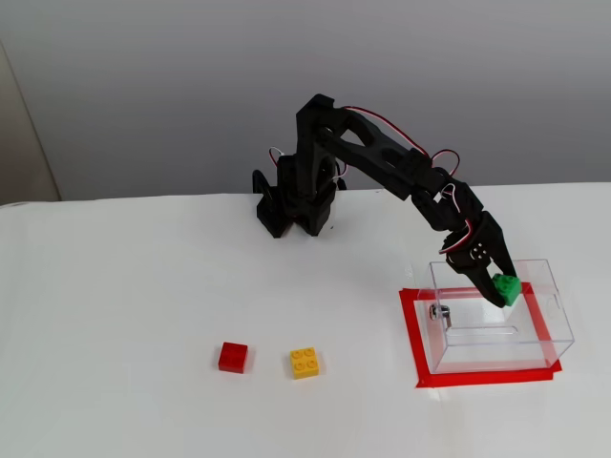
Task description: Pick the green lego brick and place it into the transparent box
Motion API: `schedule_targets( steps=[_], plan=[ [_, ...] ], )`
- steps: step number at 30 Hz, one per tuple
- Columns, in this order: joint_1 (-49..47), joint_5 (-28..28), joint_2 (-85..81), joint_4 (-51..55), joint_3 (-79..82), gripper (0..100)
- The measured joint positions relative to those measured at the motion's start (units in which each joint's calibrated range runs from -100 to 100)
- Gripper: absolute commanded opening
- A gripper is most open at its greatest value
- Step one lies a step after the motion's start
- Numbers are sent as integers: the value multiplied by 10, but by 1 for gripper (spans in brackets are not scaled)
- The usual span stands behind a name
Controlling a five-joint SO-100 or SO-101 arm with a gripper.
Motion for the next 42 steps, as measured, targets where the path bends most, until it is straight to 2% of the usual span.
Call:
schedule_targets(
  steps=[4,6,24,27,31,42],
  plan=[
    [-5,0,0,0,0,20],
    [-5,0,0,0,0,22],
    [-5,0,0,0,0,22],
    [-4,0,0,0,0,17],
    [3,0,0,0,0,2],
    [33,0,-23,11,0,1]
  ],
)
